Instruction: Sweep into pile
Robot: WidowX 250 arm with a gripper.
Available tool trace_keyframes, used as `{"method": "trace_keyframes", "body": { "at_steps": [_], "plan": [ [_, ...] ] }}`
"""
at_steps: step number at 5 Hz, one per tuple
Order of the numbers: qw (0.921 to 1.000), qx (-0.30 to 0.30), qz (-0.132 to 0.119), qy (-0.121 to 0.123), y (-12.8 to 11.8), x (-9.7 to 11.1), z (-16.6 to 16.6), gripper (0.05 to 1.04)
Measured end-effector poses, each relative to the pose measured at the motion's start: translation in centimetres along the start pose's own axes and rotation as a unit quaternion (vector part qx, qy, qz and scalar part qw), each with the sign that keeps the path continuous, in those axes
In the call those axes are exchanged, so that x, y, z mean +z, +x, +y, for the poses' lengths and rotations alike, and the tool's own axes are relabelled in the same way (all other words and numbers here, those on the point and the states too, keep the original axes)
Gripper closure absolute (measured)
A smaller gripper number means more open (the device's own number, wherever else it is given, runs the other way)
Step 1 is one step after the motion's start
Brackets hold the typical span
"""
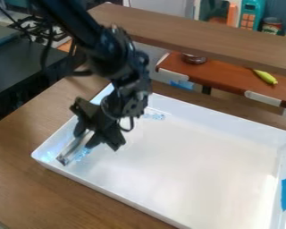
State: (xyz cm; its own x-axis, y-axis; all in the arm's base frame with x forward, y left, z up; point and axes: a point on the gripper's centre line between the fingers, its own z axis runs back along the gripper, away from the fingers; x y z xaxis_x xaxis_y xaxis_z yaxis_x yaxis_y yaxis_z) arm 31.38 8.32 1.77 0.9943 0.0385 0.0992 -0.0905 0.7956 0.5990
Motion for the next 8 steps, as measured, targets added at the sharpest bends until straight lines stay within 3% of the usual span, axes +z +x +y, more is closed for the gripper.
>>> {"method": "trace_keyframes", "body": {
  "at_steps": [1, 2, 3, 4, 5, 8],
  "plan": [
    [0.9973, 0.002, -0.020, -0.070, 0.7, 5.3, -0.6, 0.743],
    [0.9882, 0.011, -0.012, -0.152, 1.8, 8.7, -2.6, 0.743],
    [0.9744, 0.015, 0.003, -0.224, 4.3, 10.4, -6.1, 0.743],
    [0.9545, -0.008, 0.049, -0.294, 5.9, 9.7, -10.3, 0.743],
    [0.9486, 0.004, 0.055, -0.312, 7.8, 8.4, -11.0, 0.743],
    [0.9519, 0.046, 0.072, -0.294, 9.9, 5.0, -8.9, 0.743]
  ]
}}
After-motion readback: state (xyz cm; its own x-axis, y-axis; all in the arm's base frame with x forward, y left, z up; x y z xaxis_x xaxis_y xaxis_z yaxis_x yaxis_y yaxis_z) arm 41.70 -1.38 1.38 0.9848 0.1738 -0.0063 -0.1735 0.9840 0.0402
